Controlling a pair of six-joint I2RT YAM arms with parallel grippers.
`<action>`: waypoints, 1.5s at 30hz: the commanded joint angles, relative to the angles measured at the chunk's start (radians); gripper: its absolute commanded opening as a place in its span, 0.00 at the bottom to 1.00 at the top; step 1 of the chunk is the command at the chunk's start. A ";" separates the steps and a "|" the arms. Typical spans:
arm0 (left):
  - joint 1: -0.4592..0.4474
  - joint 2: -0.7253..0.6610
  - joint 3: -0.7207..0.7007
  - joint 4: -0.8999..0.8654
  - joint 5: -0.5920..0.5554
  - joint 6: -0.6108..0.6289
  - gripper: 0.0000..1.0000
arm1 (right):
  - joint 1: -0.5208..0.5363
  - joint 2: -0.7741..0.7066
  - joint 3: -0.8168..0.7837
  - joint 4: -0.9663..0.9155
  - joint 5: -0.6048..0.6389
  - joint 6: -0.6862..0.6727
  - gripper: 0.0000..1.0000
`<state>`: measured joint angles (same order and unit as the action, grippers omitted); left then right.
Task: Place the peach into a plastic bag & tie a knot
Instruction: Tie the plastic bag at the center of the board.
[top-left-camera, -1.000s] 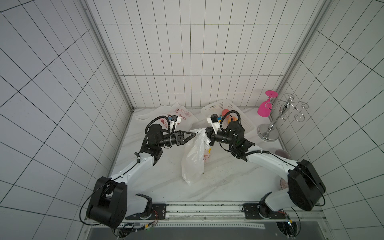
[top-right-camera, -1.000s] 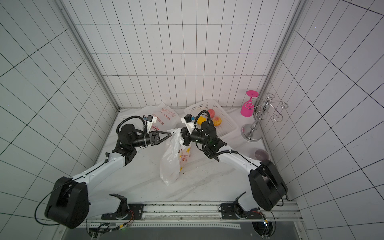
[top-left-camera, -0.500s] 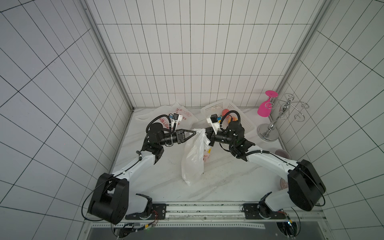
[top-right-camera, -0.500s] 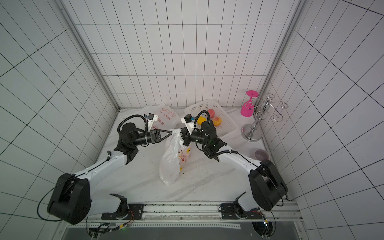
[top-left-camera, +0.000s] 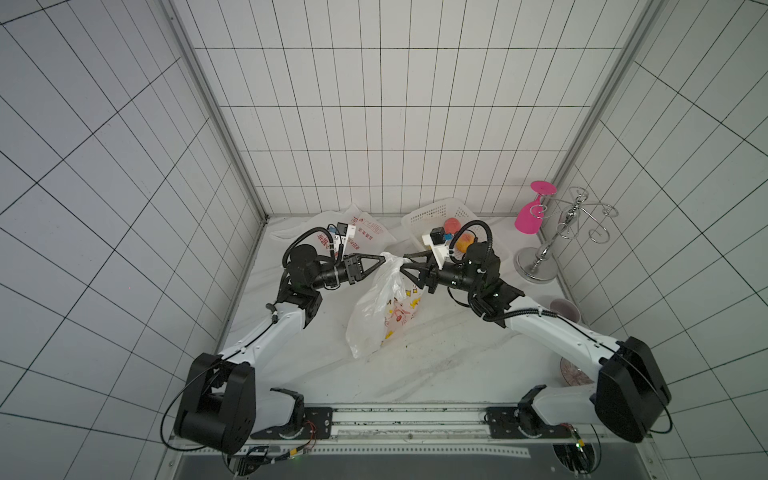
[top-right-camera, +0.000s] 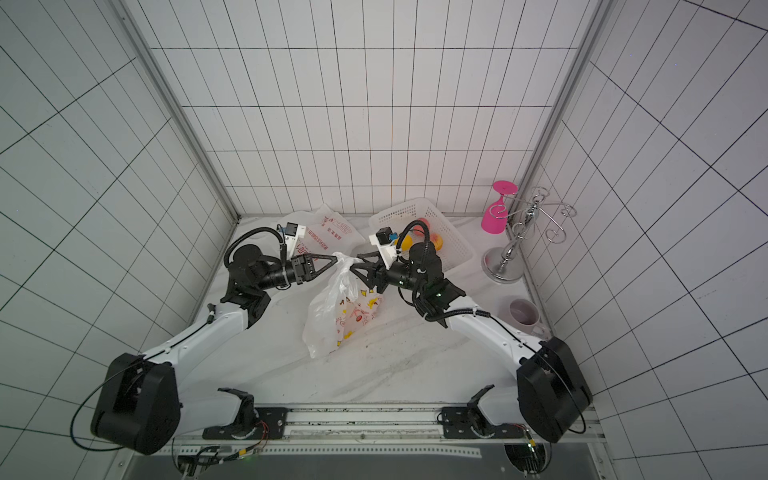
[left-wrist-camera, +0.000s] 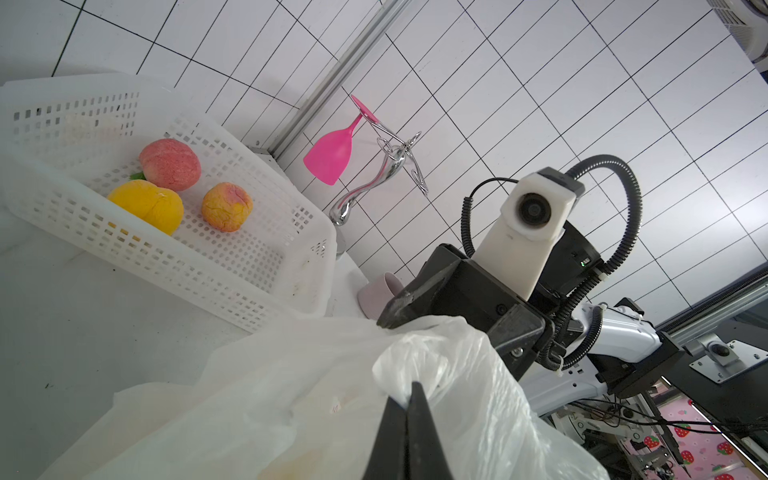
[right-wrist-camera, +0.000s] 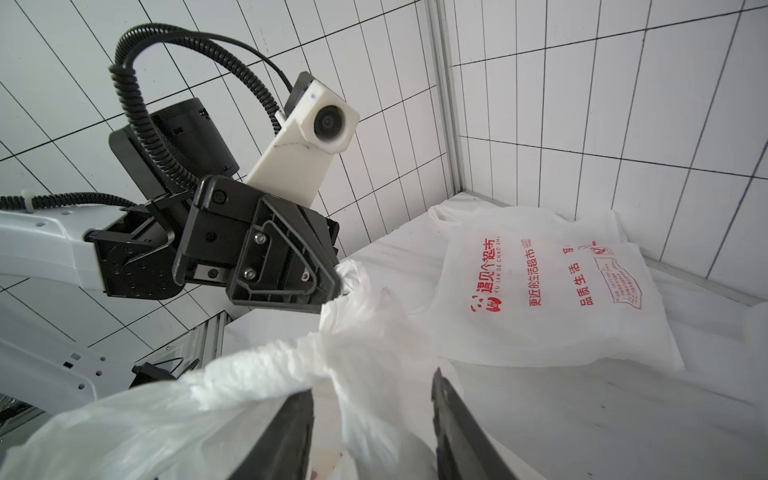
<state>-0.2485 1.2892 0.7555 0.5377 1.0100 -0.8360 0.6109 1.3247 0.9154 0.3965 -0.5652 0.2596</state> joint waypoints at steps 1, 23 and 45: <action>0.004 -0.029 0.019 -0.030 -0.031 0.032 0.00 | -0.006 -0.114 -0.005 -0.267 0.173 0.079 0.50; -0.014 -0.066 0.022 -0.133 -0.119 0.105 0.00 | 0.275 0.055 0.690 -1.164 0.389 0.390 0.65; 0.074 -0.091 0.022 -0.207 -0.129 0.101 0.00 | 0.207 -0.002 0.558 -1.095 0.322 0.391 0.00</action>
<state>-0.2176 1.2297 0.7647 0.3733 0.9016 -0.7357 0.8551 1.3941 1.5280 -0.7143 -0.2150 0.6430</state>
